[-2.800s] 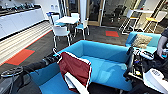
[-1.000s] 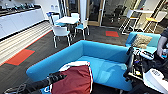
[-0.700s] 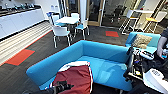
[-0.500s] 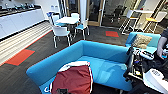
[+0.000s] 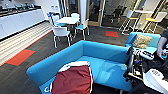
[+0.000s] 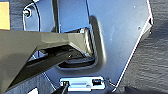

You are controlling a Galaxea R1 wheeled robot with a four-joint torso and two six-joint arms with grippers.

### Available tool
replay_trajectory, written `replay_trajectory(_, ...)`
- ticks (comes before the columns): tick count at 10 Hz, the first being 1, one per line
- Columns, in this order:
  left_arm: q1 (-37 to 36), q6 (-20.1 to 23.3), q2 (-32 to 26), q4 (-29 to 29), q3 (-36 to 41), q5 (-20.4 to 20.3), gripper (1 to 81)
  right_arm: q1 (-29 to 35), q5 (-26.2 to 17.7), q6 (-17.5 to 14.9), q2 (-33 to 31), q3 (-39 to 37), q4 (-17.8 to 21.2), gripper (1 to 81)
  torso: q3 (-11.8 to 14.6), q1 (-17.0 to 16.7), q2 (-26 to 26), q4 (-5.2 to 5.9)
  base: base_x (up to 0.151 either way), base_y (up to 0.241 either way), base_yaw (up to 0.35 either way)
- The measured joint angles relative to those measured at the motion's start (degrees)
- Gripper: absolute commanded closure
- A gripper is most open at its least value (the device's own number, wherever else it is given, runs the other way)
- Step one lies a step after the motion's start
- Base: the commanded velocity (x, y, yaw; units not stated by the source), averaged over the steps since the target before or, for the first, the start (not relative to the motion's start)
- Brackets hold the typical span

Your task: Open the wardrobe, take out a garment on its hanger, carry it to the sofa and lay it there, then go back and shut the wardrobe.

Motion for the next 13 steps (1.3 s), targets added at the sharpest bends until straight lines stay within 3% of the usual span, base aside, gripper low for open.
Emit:
replay_trajectory(5, 8.9, 0.0, 0.3, 5.6, -5.6, -4.5, 1.0, 0.9, -0.3, 0.0, 0.0, 0.0, 0.0, 1.0, 3.0, -0.1, 0.0, 0.0, 0.0, 0.0, 0.0)
replay_trajectory(10, 14.5, -0.3, 4.0, 6.0, -15.3, -7.5, 1.0, 0.8, -0.4, 0.0, 0.0, 0.0, 0.0, 1.0, 3.5, -0.1, -0.1, 0.0, 0.0, 0.0, 0.0)
replay_trajectory(13, 17.7, -0.3, 7.6, 6.1, -20.8, -7.9, 1.0, 0.6, -0.5, 0.0, -0.1, 0.0, 0.0, 1.0, 7.1, -0.2, -0.1, 0.0, 0.0, 0.0, 0.0)
